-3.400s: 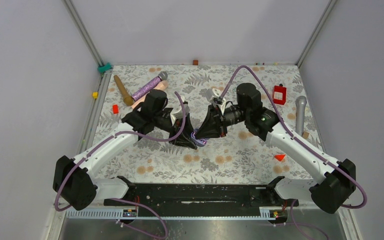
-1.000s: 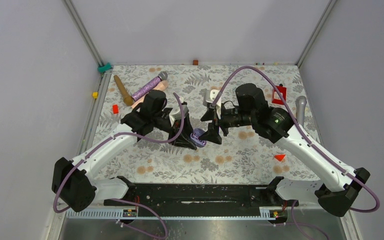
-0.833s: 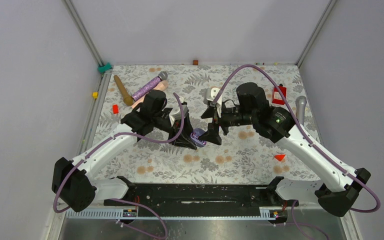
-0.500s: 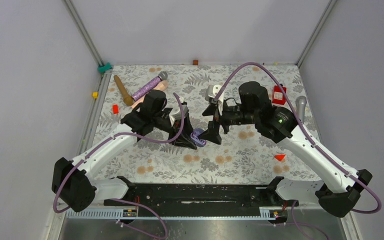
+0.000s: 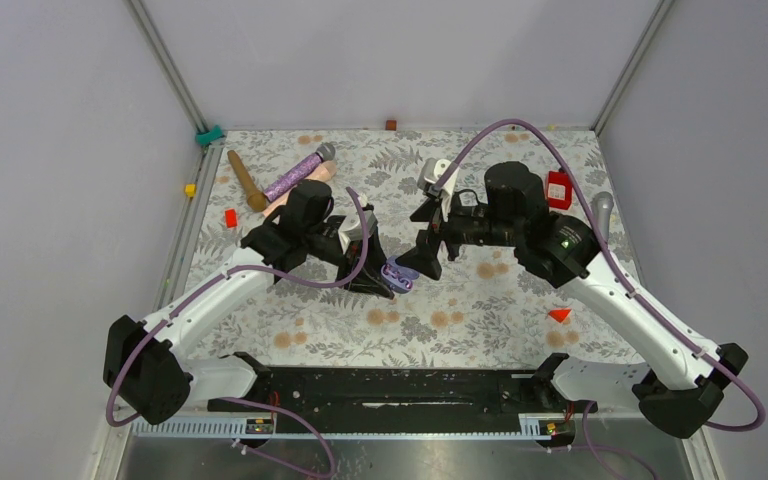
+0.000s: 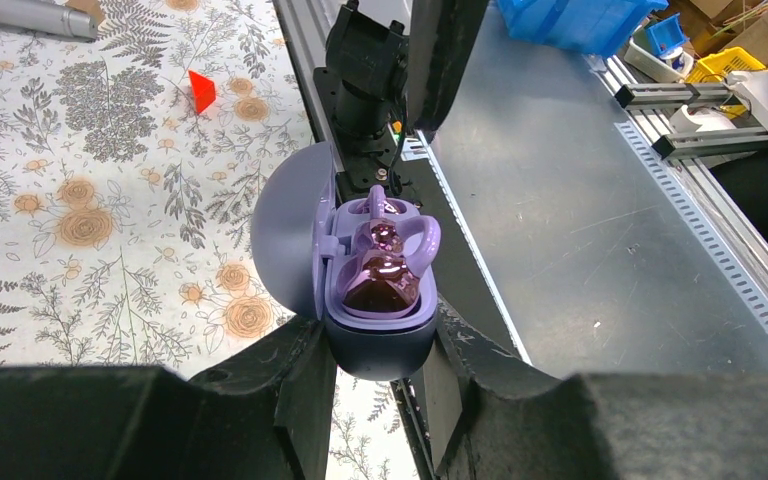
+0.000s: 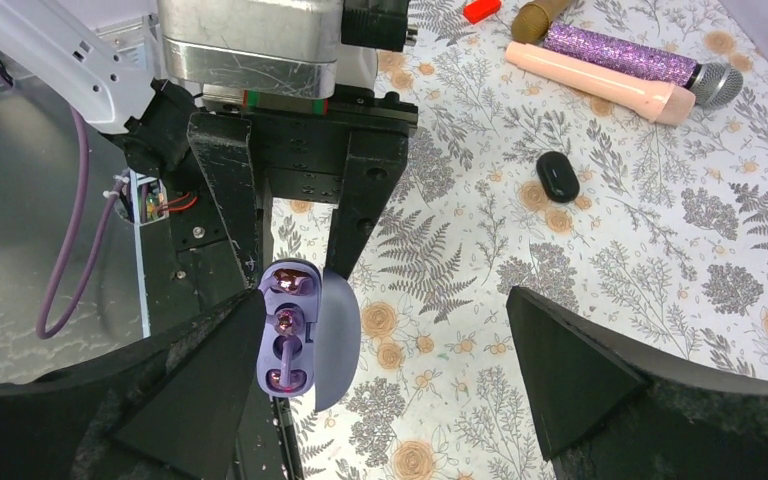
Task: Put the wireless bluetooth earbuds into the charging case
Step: Place the earbud in the charging case.
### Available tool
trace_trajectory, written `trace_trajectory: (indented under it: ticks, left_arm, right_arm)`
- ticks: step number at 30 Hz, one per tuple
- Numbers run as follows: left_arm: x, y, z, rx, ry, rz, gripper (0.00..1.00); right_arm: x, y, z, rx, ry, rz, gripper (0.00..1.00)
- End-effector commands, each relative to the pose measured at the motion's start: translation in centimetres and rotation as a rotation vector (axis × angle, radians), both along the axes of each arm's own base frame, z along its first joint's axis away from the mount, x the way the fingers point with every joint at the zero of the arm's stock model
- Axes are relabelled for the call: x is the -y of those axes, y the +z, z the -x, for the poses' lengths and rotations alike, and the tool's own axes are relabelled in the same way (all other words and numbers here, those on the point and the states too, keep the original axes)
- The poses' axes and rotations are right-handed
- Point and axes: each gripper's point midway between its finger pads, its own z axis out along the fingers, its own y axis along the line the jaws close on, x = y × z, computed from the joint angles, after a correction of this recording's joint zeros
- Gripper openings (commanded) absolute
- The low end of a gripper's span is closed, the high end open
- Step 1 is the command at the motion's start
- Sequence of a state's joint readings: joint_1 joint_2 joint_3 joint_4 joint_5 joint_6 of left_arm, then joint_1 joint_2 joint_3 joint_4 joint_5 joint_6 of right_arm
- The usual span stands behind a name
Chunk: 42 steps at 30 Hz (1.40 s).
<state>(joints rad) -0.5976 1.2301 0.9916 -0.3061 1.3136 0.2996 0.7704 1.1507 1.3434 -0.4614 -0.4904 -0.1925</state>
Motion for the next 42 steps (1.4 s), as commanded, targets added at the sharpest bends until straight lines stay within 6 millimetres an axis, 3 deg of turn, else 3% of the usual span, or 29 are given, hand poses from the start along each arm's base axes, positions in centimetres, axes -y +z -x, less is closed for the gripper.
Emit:
trace_trajectory:
  ticks: [1,9,22,32,42]
  left_arm:
    - [0.0,1.3,0.1,0.066,-0.009,0.041,0.0]
    - [0.0,1.3,0.1,0.062,-0.012,0.041,0.0]
    - [0.0,1.1,0.1,0.062,-0.008,0.038,0.0]
    - [0.0,1.2,0.2,0.063,-0.011,0.04,0.0]
    - [-0.1,1.1,0.2,0.064,-0.012,0.041,0.0]
  right_arm:
    - [-0.5,0.7,-0.5,0.003,-0.01,-0.043,0.99]
    - [-1.2,-0.6,-0.5,-0.029,0.006,-0.039,0.99]
    - [-1.8,-0.9,2.0,-0.092,0.122,-0.045,0.99]
    - [-2.3,-2.7,0.9,-0.072,0.078,0.011,0.99]
    - [-1.6,-1.8,0.8,-0.023,0.058,0.011,0.99]
